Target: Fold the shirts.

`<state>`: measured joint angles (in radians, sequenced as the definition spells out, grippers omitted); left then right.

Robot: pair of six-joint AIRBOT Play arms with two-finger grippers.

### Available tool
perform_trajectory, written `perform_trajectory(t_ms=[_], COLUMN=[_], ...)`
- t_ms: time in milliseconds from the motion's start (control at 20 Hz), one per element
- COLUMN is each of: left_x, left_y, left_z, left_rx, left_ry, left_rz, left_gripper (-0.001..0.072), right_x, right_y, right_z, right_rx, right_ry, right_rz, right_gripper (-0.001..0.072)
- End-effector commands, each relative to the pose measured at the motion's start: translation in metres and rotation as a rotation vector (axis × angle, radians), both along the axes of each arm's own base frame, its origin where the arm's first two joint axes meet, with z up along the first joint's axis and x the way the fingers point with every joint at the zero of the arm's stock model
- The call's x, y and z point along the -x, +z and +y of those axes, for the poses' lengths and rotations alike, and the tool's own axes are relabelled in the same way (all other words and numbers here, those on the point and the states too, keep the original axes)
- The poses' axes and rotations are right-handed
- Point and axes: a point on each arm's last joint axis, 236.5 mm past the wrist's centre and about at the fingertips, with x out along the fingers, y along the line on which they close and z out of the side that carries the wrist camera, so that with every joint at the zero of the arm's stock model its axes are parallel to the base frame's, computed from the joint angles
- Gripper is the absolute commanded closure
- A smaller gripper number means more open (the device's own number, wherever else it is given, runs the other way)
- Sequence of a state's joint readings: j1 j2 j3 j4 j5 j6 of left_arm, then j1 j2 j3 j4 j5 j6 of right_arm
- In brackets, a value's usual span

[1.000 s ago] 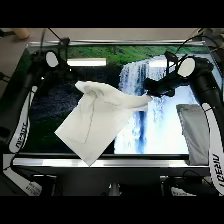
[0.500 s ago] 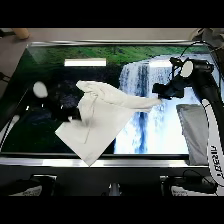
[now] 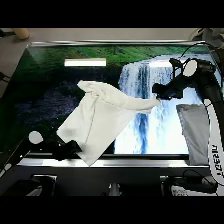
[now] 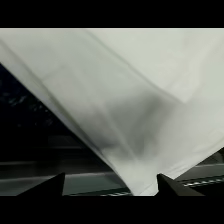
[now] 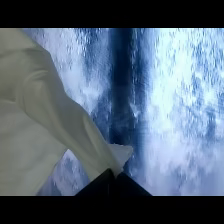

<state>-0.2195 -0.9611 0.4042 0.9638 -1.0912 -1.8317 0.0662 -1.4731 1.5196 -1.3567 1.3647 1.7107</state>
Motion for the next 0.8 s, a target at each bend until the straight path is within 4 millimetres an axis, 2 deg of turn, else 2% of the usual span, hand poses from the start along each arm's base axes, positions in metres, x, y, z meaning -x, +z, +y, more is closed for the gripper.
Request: perform_trajectory(t_ms=[0,100,150,200,250,300,350,400,450,500,550,600,650,700,750], left_x=[-0.005,-0.011,-0.015,-0.018,-0.025,-0.035,-0.050,-0.074,-0.097,-0.121,-0.139,-0.152,-0.154,-0.143,-0.117], left_y=[-0.013,-0.020,-0.023,-0.026,-0.027,-0.019,-0.002,0.028,0.069,0.126,0.188,0.261,0.350,0.433,0.515], left_z=[-0.029,-0.050,-0.058,-0.063,-0.065,-0.067,-0.072,-0.076,-0.076,-0.070,-0.057,-0.038,-0.012,0.016,0.050], left_rx=[0.059,0.085,0.092,0.094,0.097,0.109,0.135,0.164,0.178,0.166,0.130,0.084,0.030,-0.033,-0.125], left_ry=[0.071,0.102,0.120,0.139,0.159,0.140,0.088,0.012,-0.072,-0.144,-0.180,-0.179,-0.137,-0.073,0.013], left_rz=[-0.026,-0.040,-0.047,-0.057,-0.077,-0.130,-0.220,-0.361,-0.520,-0.706,-0.883,-1.077,-1.302,-1.514,-1.726], left_gripper=[-0.0003,0.0005,0.0097,0.0278,0.0528,0.0681,0.0683,0.0685,0.0685,0.0685,0.0685,0.0685,0.0685,0.0684,0.0684], right_x=[0.003,0.003,0.003,0.004,0.004,0.002,-0.003,-0.011,-0.017,-0.022,-0.022,-0.015,0.001,0.030,0.064], right_y=[0.000,0.000,0.000,0.000,0.004,0.012,0.026,0.049,0.078,0.120,0.167,0.227,0.285,0.345,0.392], right_z=[0.002,0.002,0.002,0.002,0.002,0.001,-0.001,-0.006,-0.012,-0.023,-0.036,-0.054,-0.071,-0.090,-0.105], right_rx=[-0.009,-0.007,-0.007,-0.007,-0.008,-0.009,-0.005,0.009,0.025,0.055,0.087,0.133,0.175,0.232,0.272], right_ry=[0.008,0.012,0.012,0.013,0.012,0.008,0.001,-0.015,-0.039,-0.071,-0.107,-0.157,-0.205,-0.251,-0.292], right_rz=[0.010,0.009,0.011,0.013,0.004,-0.026,-0.085,-0.178,-0.276,-0.399,-0.530,-0.689,-0.839,-0.987,-1.100], right_gripper=[0.0692,0.0692,0.0692,0.0692,0.0692,0.0692,0.0692,0.0693,0.0693,0.0693,0.0693,0.0693,0.0693,0.0693,0.0692])
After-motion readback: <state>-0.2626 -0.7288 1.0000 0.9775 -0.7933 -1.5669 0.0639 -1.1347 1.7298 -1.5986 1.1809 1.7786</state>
